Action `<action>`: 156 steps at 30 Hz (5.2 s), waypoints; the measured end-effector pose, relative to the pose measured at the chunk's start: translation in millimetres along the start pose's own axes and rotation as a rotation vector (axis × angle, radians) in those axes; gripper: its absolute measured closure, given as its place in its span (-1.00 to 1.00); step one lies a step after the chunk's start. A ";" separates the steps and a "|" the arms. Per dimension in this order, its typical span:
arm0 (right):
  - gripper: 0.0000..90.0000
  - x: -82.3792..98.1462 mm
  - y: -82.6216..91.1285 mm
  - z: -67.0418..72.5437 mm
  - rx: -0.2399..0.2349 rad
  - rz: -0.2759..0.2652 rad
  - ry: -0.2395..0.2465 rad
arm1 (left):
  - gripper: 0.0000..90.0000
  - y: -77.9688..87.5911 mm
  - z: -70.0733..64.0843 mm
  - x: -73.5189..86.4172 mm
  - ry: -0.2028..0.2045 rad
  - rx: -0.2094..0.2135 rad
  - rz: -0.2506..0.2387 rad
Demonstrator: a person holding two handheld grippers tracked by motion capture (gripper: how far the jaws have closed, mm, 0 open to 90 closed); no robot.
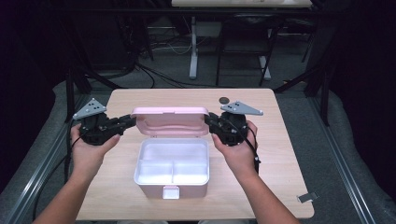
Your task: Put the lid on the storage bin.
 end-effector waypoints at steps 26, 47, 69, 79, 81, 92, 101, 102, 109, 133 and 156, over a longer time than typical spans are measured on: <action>0.62 6.4 14.9 4.4 -0.042 -0.007 0.009 | 0.64 11.0 -10.5 8.3 -0.015 0.025 -0.016; 0.62 22.7 26.3 4.0 -0.090 -0.053 -0.021 | 0.63 19.4 -19.6 22.5 -0.024 0.043 -0.061; 0.60 37.5 35.7 6.7 -0.115 -0.048 0.000 | 0.64 26.8 -24.9 41.0 -0.011 0.080 -0.069; 0.62 48.0 41.0 9.0 -0.131 -0.051 -0.002 | 0.64 29.6 -27.3 50.1 -0.002 0.097 -0.078; 0.62 51.2 42.0 8.8 -0.134 -0.050 0.000 | 0.65 30.0 -28.2 52.2 -0.001 0.101 -0.080; 0.65 68.8 48.2 9.3 -0.159 -0.038 -0.007 | 0.64 32.7 -34.6 66.1 -0.023 0.103 -0.066; 0.69 79.5 53.3 11.1 -0.156 -0.032 0.016 | 0.64 34.7 -36.8 76.1 -0.024 0.112 -0.055; 0.69 80.0 53.9 11.1 -0.159 -0.036 0.018 | 0.65 35.2 -37.0 77.1 -0.023 0.114 -0.058; 0.70 83.3 58.0 11.9 -0.161 -0.023 0.021 | 0.66 37.6 -38.5 82.5 -0.022 0.119 -0.056; 0.83 105.6 64.7 7.6 -0.155 0.028 0.014 | 0.68 37.7 -42.9 104.2 -0.022 0.128 0.001; 0.83 106.8 62.5 7.3 -0.157 0.017 -0.003 | 0.68 48.9 -31.8 127.1 0.008 0.089 0.033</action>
Point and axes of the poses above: each handheld gripper's, and its own axes: y roughly backward along the jaws, x roughly out of its underside, z roughly to its left, the point moved 4 cm from there along -y, roughly forward along the jaws, and after that the axes turned 8 degrees about x, right-handed, at the moved point
